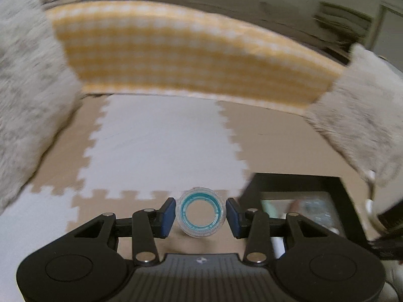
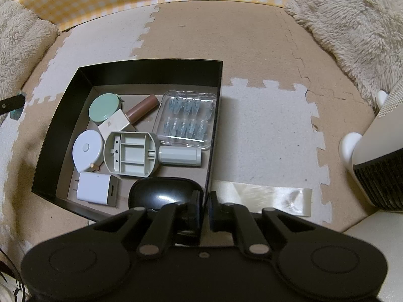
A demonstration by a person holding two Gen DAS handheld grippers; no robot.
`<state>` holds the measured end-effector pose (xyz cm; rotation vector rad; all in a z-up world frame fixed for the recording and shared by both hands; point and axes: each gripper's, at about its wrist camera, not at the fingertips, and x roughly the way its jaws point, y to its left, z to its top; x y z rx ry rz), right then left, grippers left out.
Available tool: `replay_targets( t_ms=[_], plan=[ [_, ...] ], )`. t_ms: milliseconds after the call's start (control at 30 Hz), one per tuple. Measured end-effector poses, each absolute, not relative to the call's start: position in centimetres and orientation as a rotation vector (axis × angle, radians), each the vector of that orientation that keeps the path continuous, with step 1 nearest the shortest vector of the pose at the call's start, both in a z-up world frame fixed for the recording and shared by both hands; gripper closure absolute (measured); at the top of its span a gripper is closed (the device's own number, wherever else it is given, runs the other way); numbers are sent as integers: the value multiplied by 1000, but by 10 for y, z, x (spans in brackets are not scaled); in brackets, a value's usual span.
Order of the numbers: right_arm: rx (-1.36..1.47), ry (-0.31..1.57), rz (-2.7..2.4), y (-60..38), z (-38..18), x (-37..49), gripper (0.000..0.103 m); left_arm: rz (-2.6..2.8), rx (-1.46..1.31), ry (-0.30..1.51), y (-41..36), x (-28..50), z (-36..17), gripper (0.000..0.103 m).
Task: Organize rigid objects
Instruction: 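Carry the tape roll into the tray and open the left gripper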
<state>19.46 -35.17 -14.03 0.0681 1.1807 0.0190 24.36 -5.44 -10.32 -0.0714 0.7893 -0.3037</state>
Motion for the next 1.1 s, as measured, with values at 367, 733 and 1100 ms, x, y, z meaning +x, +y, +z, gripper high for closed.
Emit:
replay_targets(
  t_ms=[367, 733, 1100],
  plan=[
    [66, 1181, 19, -352, -140, 195, 96, -541, 91, 780, -121, 213, -105, 59],
    [56, 1181, 20, -351, -140, 195, 96, -609, 209, 769, -154, 199, -129, 58],
    [56, 1181, 20, -351, -140, 195, 96, -633, 207, 824, -159, 199, -130, 5]
  ],
)
